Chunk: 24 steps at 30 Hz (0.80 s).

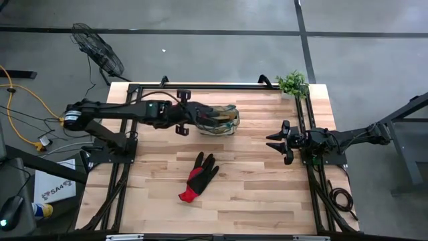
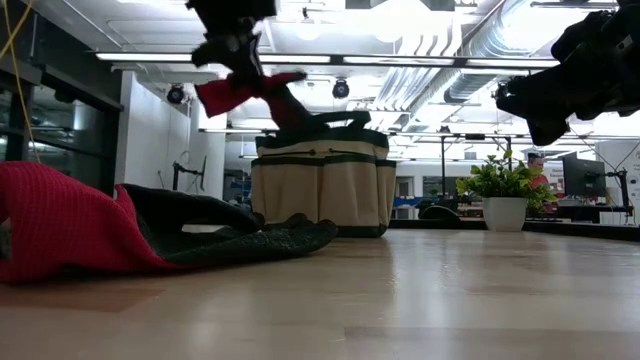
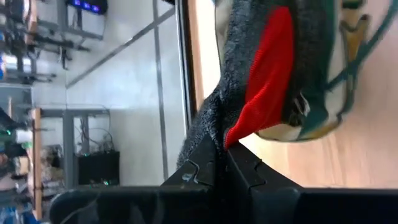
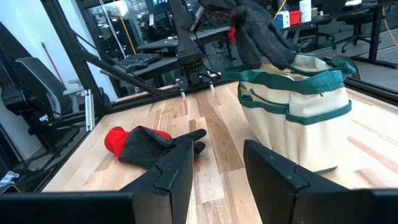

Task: Pick & Place Garden tools in Gardening bag
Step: Put the top red glove into the gardening bag

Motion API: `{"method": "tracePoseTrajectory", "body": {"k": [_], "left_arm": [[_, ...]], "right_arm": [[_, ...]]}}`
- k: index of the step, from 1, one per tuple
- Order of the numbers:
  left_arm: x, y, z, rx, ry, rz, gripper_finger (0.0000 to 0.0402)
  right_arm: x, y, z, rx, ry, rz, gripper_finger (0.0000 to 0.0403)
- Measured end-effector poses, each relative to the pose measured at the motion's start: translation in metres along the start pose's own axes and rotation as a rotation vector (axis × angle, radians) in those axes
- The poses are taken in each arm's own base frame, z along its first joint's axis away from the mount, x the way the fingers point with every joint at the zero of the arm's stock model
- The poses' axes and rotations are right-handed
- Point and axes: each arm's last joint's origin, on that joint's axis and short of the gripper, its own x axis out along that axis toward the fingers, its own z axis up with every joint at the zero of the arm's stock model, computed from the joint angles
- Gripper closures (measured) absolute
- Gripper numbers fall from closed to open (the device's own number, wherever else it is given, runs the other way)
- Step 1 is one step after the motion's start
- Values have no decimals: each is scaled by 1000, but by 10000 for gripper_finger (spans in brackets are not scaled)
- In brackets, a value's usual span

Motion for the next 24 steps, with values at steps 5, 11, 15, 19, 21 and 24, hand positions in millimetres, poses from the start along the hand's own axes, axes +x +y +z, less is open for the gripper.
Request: {"method": "tracePoseTrajectory", "body": {"k": [5,11,15,19,21,24], "left_arm": [[14,-2,3,-9,33,14,400],[23,-1,17,10,54,21,400],[26,7,34,1,51,29,400],[37,7,50,3,64,-1,400],[41,6,57,-13,61,-25,400],[49,5,66,-23,63,-31,400]], "right_arm": [[0,0,0,0,0,0,268],[0,0,0,-1,5,-1,268],[0,0,0,-1,5,-1,268],[0,0,0,-1,3,-1,268],[0,0,0,-1,3,-1,268],[0,0,0,-1,3,0,268]]}}
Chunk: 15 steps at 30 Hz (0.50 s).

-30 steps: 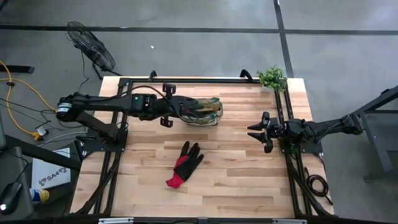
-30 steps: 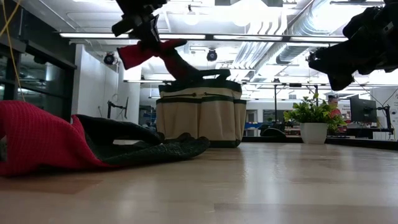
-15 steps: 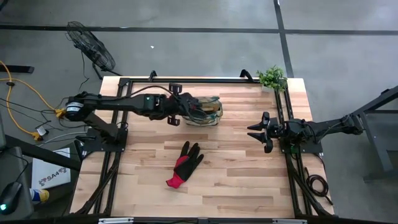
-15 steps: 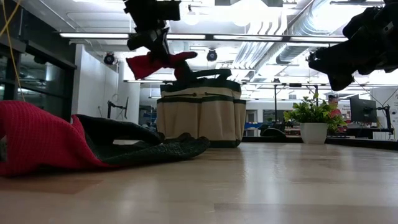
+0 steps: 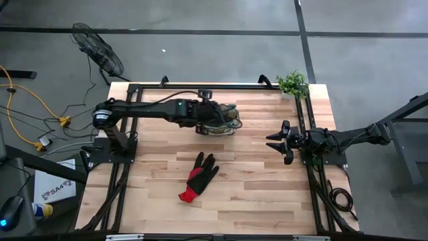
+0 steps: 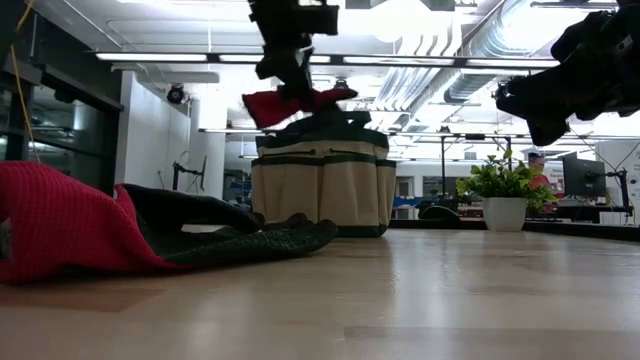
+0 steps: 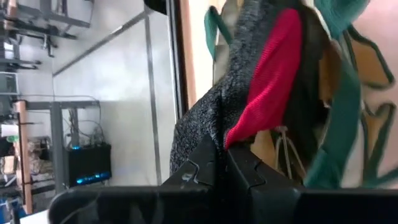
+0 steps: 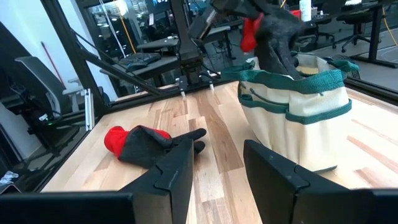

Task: Pick & Place Garden tools in Gardening bag
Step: Put the top red glove into the gardening bag

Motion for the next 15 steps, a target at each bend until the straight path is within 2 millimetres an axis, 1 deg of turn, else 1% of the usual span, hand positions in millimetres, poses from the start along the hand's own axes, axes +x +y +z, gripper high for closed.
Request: {"method": "tracePoseTrajectory", "body": {"k": [2,8,15], "left_arm": [[3,-1,2,9,15,-17,400],[10,0,17,-8,-10,-21,400],[18,-1,29,-40,-42,-6,400]], "right_arm": [[0,0,0,0,2,-1,268],[0,0,0,0,0,-1,268],[0,0,0,0,0,0,268]]}}
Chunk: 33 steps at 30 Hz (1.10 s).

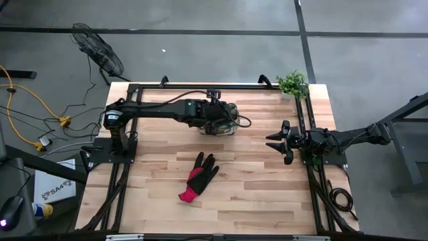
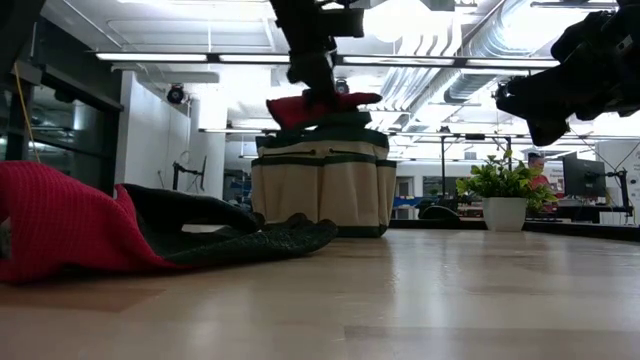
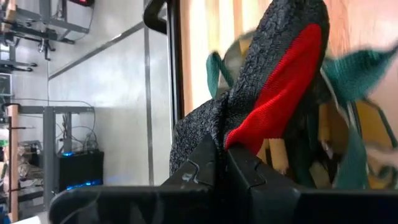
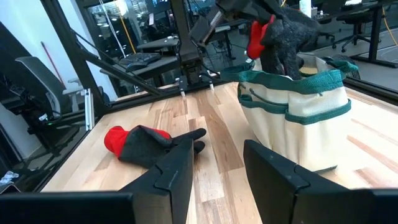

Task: Pick & Place Garden tools in Gardening bag
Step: Put the top red glove into the gardening bag

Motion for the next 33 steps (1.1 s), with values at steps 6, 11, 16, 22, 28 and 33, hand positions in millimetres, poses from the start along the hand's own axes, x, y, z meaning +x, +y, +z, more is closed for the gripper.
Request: {"method": "tracePoseTrajectory", "body": {"k": [6,11,16,22,28,33], "left_arm": [[6,-1,5,-32,-21,30,400],[15,-3,7,-46,-13,49,400],[20,-9,6,-55,5,23,400],[21,-11,3,-65,29,-9,400],[26,-14,-1,-58,63,-40,400],[38,-16,-2,-66,80,-78,400]], "right_arm": [[0,0,0,0,0,0,268],[0,0,0,0,0,0,268],[0,0,0,0,0,0,268],[0,0,0,0,0,0,268],[0,0,0,0,0,0,268],[0,0,0,0,0,0,268]]}}
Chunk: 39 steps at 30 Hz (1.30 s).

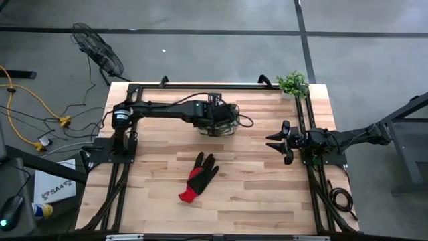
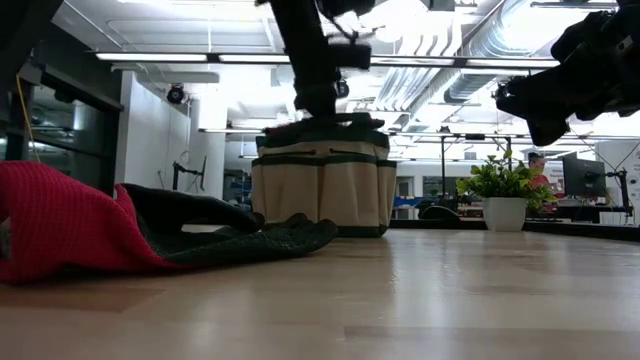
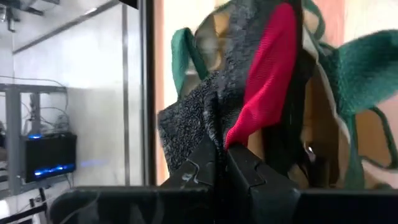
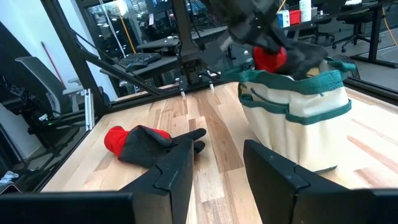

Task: Pick & Place Garden tools in Gardening bag
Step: Put the top red glove into the gardening bag

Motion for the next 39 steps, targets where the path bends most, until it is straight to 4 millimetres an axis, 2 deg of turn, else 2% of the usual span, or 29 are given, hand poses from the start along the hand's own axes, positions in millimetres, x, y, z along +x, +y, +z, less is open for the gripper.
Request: {"method": "tracePoseTrajectory", "body": {"k": [5,11,25,33,39], "left_arm": [[13,0,-3,14,26,-35,400],[20,-4,-5,27,25,-146,400],[20,-6,-6,159,-19,-248,400],[43,-5,-10,196,-2,-314,400],[51,-4,-12,121,25,-303,394]], "right_arm": [[0,0,0,0,0,0,268],[0,0,0,0,0,0,268],[0,0,0,0,0,0,268],[0,0,0,0,0,0,268],[0,0,0,0,0,0,268]]}}
